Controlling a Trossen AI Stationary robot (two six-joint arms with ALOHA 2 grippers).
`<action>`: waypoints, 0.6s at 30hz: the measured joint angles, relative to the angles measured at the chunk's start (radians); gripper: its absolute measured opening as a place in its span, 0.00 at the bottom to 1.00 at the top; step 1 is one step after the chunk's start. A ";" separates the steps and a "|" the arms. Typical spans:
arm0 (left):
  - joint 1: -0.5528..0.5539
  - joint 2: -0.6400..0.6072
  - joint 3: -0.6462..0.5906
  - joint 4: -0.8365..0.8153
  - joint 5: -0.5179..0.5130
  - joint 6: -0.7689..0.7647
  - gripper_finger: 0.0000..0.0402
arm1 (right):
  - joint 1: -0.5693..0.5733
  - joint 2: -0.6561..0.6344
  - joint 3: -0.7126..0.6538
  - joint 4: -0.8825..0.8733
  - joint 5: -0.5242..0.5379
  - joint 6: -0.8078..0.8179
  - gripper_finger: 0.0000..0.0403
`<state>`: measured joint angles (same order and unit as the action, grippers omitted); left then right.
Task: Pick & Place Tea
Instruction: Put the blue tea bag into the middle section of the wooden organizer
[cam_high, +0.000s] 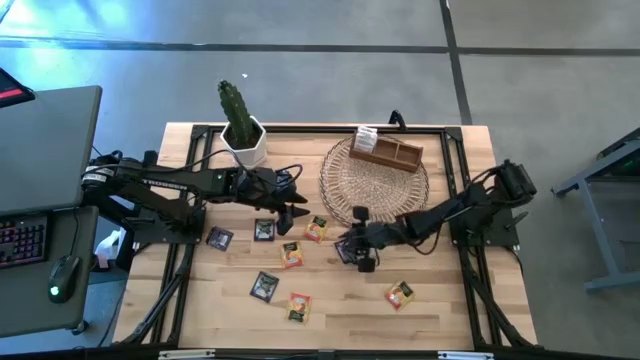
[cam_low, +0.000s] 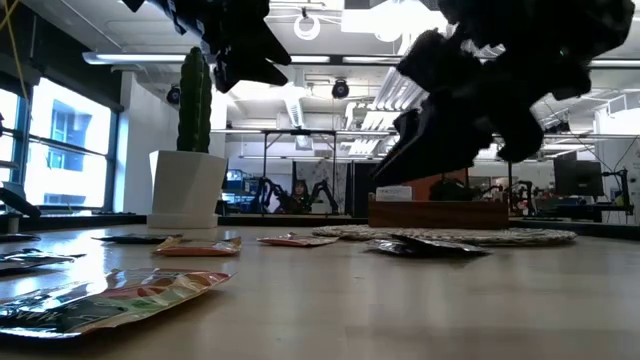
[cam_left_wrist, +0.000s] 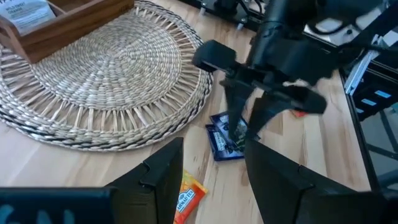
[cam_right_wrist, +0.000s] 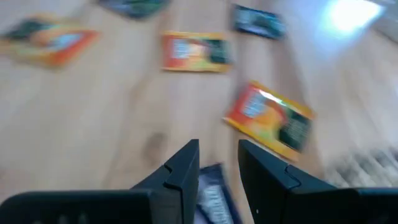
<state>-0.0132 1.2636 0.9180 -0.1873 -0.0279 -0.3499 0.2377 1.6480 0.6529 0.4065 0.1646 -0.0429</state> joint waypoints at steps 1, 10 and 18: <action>0.000 0.000 0.000 -0.003 0.003 0.000 0.42 | -0.009 -0.018 0.000 -0.026 -0.057 -0.044 0.27; 0.000 0.000 0.000 -0.002 0.019 0.000 0.42 | -0.073 -0.024 0.000 -0.182 -0.271 -0.249 0.27; 0.000 0.000 0.000 0.003 0.019 -0.026 0.42 | -0.142 -0.003 0.000 -0.137 -0.367 -0.254 0.27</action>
<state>-0.0132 1.2640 0.9180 -0.1844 -0.0093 -0.3758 0.0953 1.6447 0.6529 0.2697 -0.2023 -0.2969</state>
